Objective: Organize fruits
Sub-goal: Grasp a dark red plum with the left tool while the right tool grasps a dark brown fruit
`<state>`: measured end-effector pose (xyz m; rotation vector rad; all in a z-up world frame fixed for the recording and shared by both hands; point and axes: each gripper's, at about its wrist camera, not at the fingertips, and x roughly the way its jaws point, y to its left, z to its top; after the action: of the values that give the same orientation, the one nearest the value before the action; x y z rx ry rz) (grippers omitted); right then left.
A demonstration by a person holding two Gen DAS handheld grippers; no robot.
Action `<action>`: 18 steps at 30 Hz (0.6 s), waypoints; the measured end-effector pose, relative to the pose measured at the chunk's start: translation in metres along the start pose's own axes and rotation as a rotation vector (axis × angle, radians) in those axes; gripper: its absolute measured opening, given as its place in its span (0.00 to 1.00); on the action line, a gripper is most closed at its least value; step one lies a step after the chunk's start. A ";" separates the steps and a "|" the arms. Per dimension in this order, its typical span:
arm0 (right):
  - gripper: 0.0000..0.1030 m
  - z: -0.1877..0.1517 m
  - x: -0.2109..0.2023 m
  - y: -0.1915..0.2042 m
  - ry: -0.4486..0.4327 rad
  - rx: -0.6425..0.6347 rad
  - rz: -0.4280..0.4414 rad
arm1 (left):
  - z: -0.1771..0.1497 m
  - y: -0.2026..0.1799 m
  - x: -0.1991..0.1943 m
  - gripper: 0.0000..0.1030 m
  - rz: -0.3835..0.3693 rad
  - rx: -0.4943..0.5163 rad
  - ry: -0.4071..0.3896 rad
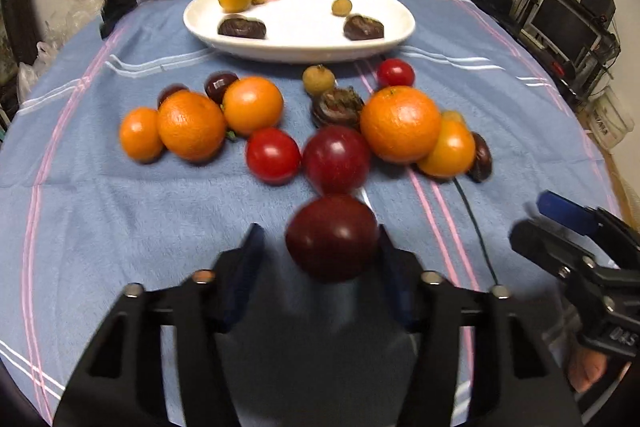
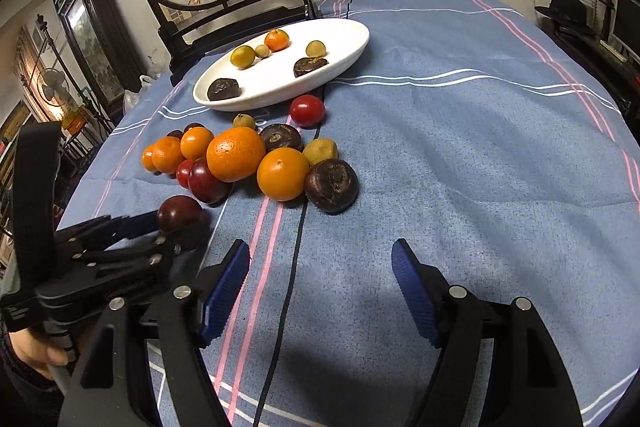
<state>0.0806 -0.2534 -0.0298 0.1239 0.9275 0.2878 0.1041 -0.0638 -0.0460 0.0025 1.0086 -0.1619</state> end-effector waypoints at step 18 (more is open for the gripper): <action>0.45 0.031 0.046 0.011 0.092 -0.188 -0.091 | -0.004 0.018 -0.007 0.38 -0.071 0.019 0.027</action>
<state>0.1290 -0.2283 -0.0446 -0.1051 0.9894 0.2971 0.0990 -0.0450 -0.0434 -0.0135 1.0348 -0.2366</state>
